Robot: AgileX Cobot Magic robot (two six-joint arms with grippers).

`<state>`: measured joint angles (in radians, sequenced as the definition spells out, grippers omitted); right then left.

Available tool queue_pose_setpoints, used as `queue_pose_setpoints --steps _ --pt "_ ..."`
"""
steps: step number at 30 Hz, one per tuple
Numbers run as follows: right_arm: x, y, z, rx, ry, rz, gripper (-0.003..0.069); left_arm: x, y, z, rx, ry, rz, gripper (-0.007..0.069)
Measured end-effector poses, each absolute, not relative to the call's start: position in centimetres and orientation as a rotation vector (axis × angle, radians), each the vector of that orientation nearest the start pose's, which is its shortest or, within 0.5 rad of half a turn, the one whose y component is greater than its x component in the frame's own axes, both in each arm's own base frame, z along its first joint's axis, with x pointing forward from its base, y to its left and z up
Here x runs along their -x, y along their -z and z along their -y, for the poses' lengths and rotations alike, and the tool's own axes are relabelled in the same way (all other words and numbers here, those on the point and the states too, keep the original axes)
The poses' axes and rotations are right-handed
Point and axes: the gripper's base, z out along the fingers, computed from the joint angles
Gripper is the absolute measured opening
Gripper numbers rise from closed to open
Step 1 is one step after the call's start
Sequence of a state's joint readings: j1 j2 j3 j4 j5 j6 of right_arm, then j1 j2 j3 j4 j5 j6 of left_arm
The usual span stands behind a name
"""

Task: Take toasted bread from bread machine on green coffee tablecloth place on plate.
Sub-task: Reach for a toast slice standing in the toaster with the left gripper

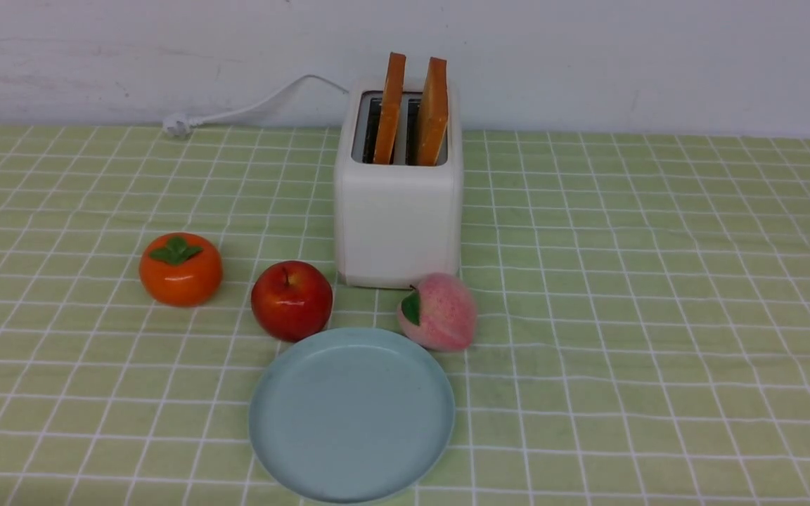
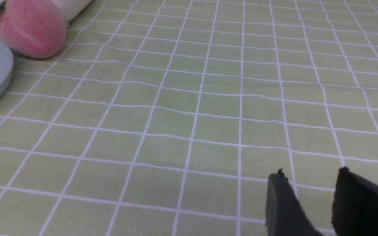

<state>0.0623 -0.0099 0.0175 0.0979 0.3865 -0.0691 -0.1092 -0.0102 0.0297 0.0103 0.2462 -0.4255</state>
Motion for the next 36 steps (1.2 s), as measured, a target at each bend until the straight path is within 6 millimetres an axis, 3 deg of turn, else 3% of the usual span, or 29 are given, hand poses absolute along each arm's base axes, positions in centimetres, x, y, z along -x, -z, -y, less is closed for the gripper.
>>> queue_pose_setpoints --steps 7,14,18,21,23,25,29,35,36 --pt "-5.2 -17.3 -0.7 0.064 -0.092 -1.877 0.0240 -5.6 -21.0 0.5 0.504 0.725 -1.384 0.0237" --pt "-5.2 -17.3 -0.6 0.074 -0.073 -1.877 0.0240 -5.5 -21.5 0.2 0.658 0.890 -1.274 0.0232" --pt "-5.2 -17.3 -0.5 0.089 -0.049 -1.878 0.0240 -5.5 -22.1 0.4 0.636 0.871 -1.333 0.0127" --pt "-5.2 -17.3 -0.5 0.096 -0.038 -1.878 0.0240 -5.7 -24.2 0.7 0.565 0.800 -1.424 -0.0001" --pt "-5.2 -17.3 -0.5 0.098 -0.033 -1.874 0.0240 -6.0 -25.2 0.8 0.532 0.760 -1.464 -0.0013" --pt "-5.3 -17.5 -0.5 0.077 -0.054 -1.853 0.0240 -6.8 -26.6 1.0 0.463 0.660 -1.576 -0.0013" --pt "-5.5 -18.0 -0.8 -0.115 -0.261 -1.771 0.0240 -9.3 -29.1 1.4 0.362 0.527 -1.709 -0.0013" --pt "-5.6 -19.0 -1.0 -0.380 -0.544 -1.644 0.0240 -13.7 -30.4 1.7 0.324 0.456 -1.733 -0.0013" --pt "-5.6 -19.4 -0.9 -0.435 -0.597 -1.594 0.0240 -15.2 -30.3 2.0 0.312 0.450 -1.734 -0.0013"
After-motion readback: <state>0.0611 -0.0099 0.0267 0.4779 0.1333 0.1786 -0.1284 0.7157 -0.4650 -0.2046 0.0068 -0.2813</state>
